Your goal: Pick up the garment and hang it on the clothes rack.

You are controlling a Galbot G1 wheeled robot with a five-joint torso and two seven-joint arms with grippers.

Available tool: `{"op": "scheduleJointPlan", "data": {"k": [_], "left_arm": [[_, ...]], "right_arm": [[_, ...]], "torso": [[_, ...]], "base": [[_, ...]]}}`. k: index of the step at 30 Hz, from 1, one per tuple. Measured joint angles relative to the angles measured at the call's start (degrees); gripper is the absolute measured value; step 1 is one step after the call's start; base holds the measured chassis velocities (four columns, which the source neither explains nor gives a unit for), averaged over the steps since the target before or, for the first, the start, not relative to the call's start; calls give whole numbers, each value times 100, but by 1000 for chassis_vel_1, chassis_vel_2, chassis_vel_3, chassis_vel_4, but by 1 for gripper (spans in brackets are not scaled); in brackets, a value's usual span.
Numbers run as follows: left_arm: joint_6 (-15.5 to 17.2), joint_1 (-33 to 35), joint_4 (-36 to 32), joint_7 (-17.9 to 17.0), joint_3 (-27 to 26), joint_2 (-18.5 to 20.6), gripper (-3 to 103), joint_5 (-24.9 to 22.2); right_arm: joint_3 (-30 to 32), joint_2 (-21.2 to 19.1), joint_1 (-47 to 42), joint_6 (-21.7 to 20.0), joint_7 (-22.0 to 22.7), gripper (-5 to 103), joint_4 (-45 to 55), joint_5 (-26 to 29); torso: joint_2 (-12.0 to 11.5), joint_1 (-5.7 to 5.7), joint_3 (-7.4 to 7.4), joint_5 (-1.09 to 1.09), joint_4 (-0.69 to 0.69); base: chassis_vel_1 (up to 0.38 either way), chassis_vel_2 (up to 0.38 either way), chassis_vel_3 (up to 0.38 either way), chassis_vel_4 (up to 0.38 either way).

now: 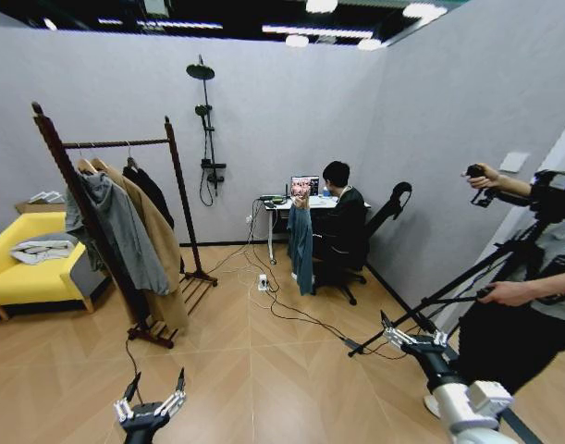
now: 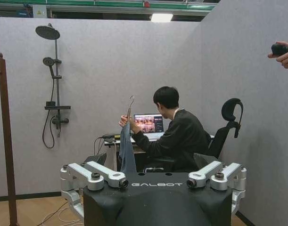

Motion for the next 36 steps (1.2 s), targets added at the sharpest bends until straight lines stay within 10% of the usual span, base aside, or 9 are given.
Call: {"op": "scheduleJointPlan", "data": {"k": [36], "left_arm": [[0,-1,0,-1,0,-1,100,0]], "right_arm": [[59,-28,-46,108,-213,100,-75,-10]], "torso": [[-1,2,1,6,2]], "base": [[-235,239,238,-242]]}}
